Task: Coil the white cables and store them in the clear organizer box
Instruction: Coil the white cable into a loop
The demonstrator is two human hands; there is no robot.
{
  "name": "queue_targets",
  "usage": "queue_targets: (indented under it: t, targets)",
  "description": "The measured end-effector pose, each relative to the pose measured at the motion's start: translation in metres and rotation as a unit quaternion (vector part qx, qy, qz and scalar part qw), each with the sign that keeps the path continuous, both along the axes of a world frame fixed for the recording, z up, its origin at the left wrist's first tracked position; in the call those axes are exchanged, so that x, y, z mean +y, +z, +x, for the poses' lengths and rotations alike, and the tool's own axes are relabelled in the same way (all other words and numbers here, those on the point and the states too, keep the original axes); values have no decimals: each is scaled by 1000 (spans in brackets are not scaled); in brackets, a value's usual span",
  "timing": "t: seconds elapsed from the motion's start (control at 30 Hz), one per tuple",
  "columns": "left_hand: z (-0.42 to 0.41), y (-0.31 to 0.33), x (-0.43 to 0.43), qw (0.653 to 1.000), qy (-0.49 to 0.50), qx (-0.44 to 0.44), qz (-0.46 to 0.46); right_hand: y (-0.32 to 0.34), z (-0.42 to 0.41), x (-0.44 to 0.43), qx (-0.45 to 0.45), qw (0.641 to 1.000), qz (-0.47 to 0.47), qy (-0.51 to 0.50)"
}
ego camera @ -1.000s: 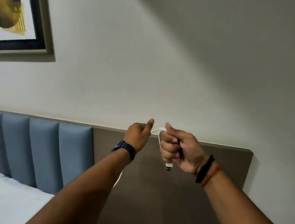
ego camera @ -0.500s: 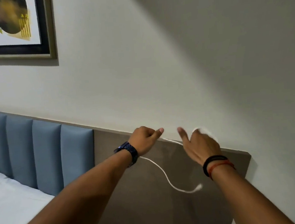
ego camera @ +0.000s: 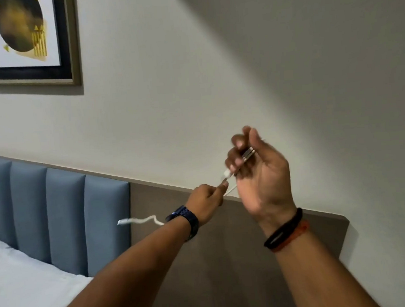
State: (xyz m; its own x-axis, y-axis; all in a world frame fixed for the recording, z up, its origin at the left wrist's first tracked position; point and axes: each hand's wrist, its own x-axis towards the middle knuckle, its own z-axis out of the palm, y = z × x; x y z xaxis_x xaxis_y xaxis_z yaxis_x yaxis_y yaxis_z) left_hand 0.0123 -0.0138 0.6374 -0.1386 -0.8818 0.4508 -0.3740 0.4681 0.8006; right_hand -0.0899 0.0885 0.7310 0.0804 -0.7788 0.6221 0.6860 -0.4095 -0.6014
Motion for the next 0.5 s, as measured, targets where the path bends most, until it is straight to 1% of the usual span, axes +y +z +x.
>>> queue_targets:
  t: [0.03,0.07,0.1,0.13,0.17,0.2,0.23,0.27,0.3,0.33,0.37,0.4,0.43,0.47,0.5]
  targets:
    - [-2,-1,2,1000,-2,-10,1,5,0,-5,-14,994,12,-112]
    - [-3,-1,3,1000,1,-25,-4,8,-2,-13,-4,968,37,-248]
    - [-2,0,4,999,4,-42,-14,7,-6,-23,32,916,58,-395]
    - [-2,1,7,998,4,-56,-24,1,-11,-33,96,843,57,-526]
    - [0,4,8,997,5,-64,-34,-8,-17,-41,193,760,36,-620]
    - [3,7,8,997,9,-67,-42,-20,-24,-47,314,675,14,-667]
    - [7,11,7,996,22,-68,-50,-32,-30,-51,438,595,6,-674]
    - [13,16,5,995,41,-71,-64,-43,-35,-54,545,535,11,-646]
    - [19,21,4,991,66,-79,-80,-52,-39,-56,629,511,24,-585]
    - [25,25,2,988,88,-87,-93,-59,-40,-55,684,524,42,-505]
    - [31,28,-1,985,105,-90,-101,-62,-38,-51,710,569,68,-409]
    - [37,30,-3,984,119,-86,-105,-64,-34,-46,702,638,98,-302]
    - [42,29,-6,984,128,-75,-102,-65,-31,-41,663,715,129,-179]
    - [45,27,-8,985,132,-58,-94,-63,-28,-35,595,788,148,-52]
    - [46,24,-9,987,130,-35,-83,-59,-24,-29,510,846,148,57]
